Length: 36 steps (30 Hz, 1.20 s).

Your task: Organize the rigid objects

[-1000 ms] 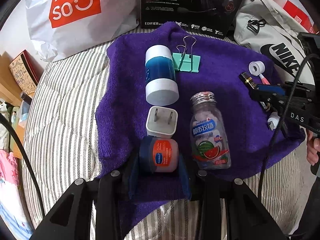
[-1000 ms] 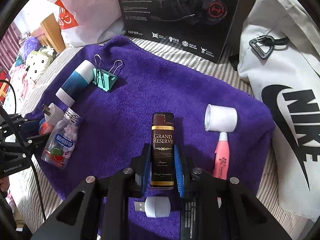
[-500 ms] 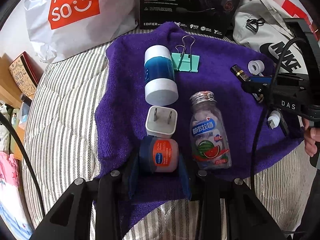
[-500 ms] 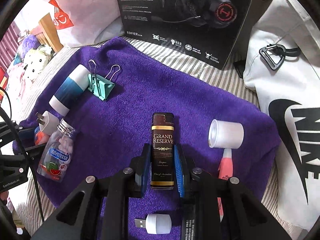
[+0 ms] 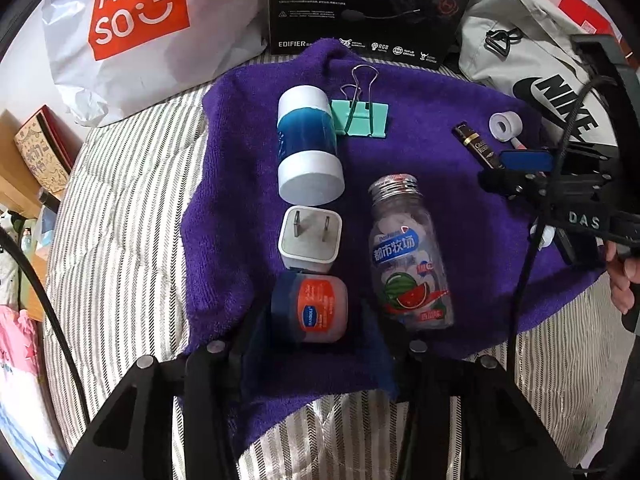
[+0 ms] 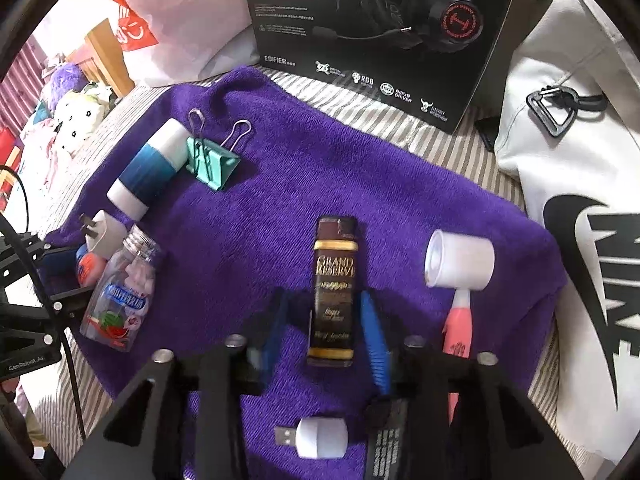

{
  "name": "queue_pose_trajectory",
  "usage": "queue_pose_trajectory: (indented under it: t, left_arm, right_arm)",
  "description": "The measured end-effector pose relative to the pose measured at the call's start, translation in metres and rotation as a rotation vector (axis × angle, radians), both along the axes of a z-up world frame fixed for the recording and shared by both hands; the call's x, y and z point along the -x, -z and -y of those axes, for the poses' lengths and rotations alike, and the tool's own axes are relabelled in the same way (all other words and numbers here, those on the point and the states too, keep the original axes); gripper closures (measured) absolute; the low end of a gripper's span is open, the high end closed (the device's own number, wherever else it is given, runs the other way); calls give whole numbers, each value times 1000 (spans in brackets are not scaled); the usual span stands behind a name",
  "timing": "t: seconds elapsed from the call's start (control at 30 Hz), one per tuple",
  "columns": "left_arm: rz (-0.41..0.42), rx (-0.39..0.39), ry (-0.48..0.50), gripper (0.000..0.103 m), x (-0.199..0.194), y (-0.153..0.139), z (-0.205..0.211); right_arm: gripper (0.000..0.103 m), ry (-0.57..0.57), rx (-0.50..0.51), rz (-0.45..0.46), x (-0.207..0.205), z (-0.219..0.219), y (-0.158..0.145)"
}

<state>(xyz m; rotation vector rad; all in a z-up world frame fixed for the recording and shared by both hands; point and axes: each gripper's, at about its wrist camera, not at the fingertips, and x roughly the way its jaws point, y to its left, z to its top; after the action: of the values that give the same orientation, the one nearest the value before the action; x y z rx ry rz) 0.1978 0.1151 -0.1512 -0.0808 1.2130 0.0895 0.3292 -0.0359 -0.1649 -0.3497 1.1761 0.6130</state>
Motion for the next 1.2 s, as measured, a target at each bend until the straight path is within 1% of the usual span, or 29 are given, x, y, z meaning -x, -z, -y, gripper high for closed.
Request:
queue_pose_trajectory:
  t: [0.1, 0.2, 0.27, 0.33, 0.4, 0.5, 0.57, 0.63, 0.7, 0.73, 0.8, 0.83, 0.9, 1.0, 1.13, 1.2]
  left_arm:
    - [-6, 16, -19, 55, 1, -3, -1]
    - [-2, 46, -32, 52, 8, -9, -3]
    - [15, 59, -32, 45, 15, -16, -3]
    - [37, 49, -28, 39, 23, -25, 1]
    - [56, 24, -14, 36, 30, -33, 8]
    - [88, 7, -3, 29, 42, -45, 17]
    - [110, 6, 0, 22, 52, -53, 22]
    - [142, 15, 13, 20, 62, -61, 28]
    - [163, 24, 27, 13, 70, -67, 35]
    - [175, 20, 32, 9, 74, -71, 38]
    - [199, 5, 37, 6, 83, -78, 46]
    - [208, -7, 40, 3, 87, -81, 51]
    - [223, -17, 44, 1, 93, -85, 57]
    - [241, -12, 30, 0, 101, -88, 63]
    - [259, 33, 12, 0, 112, -94, 66]
    - [267, 31, 4, 0, 116, -97, 68]
  right_arm:
    - [58, 8, -1, 14, 8, 4, -5]
    - [58, 29, -31, 11, 15, 12, -14]
    - [57, 44, -34, 20, 22, 18, -22]
    - [53, 57, -37, 33, 30, 23, -31]
    - [42, 78, -46, 46, 42, 31, -41]
    - [36, 109, -52, 80, 59, 41, -54]
    - [32, 133, -69, 93, 74, 51, -63]
    - [26, 155, -79, 101, 84, 60, -70]
    - [18, 185, -78, 107, 97, 70, -76]
    - [16, 200, -77, 113, 103, 75, -79]
    - [10, 232, -73, 117, 115, 85, -82]
    - [9, 249, -65, 120, 120, 89, -84]
    - [6, 281, -46, 138, 133, 98, -86]
    - [0, 295, -59, 129, 147, 106, -86]
    - [0, 325, -65, 104, 164, 112, -85]
    - [0, 340, -63, 98, 171, 114, -86]
